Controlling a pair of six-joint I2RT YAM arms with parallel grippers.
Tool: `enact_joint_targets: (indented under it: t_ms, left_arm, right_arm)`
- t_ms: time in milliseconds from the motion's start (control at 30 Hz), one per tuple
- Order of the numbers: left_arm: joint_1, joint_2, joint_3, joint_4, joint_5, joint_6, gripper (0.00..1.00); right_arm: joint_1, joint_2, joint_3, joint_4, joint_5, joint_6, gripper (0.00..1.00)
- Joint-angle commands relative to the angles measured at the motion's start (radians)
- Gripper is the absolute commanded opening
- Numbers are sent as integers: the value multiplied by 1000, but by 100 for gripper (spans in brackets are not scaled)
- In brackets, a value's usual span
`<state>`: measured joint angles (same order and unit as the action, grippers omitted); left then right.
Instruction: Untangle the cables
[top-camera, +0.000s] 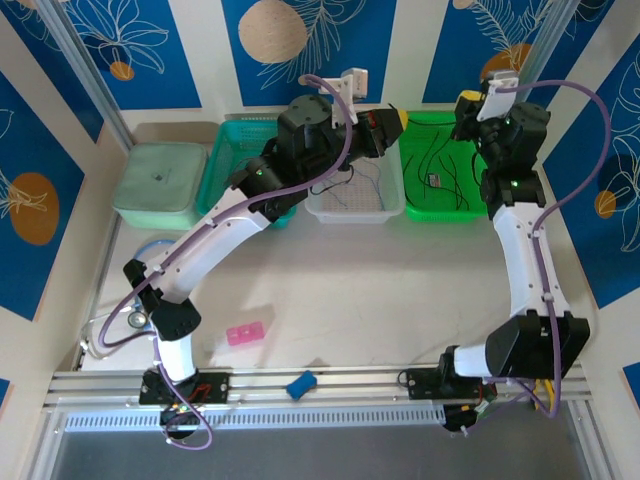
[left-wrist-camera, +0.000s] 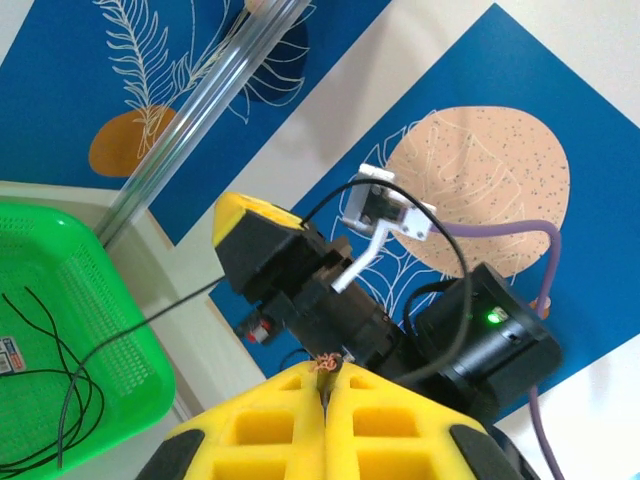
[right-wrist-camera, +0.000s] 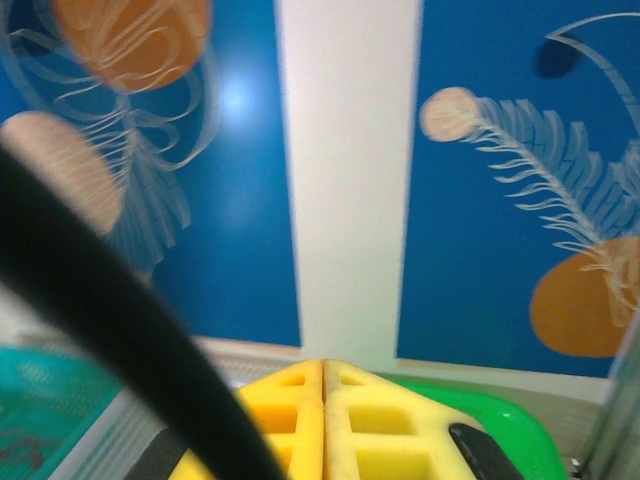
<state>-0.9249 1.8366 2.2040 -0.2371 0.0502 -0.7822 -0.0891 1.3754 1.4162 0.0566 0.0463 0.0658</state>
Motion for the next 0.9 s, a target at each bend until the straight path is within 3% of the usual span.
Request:
enact_joint_targets:
  t_ms: [0,300,433,567,633,700,867]
  left_arm:
    - [8,23,44,56,-1,-21,0]
    - [11,162,34,195,-105,-46,0]
    - [10,278,62,276,-167,-50,0]
    - [11,406,153,285,-202,-70,0]
    - [12,457,194,286,-236,-85,0]
    - [14,504,226,294,-274,-101,0]
    - [14,609,260,373,-395,-173,0]
  right_arm:
    - [-17,59,43,99,167,84,0]
    - [-11,221,37,125,263,102,0]
    - [-10,305,72,40,267,111,0]
    - [-29,424,187,-170,200,128,0]
    - [-37,483,253,-287,185,155,4]
    - [-48,529,301,-387,165,221,16]
    - [-57,624,383,-536,96,269,33]
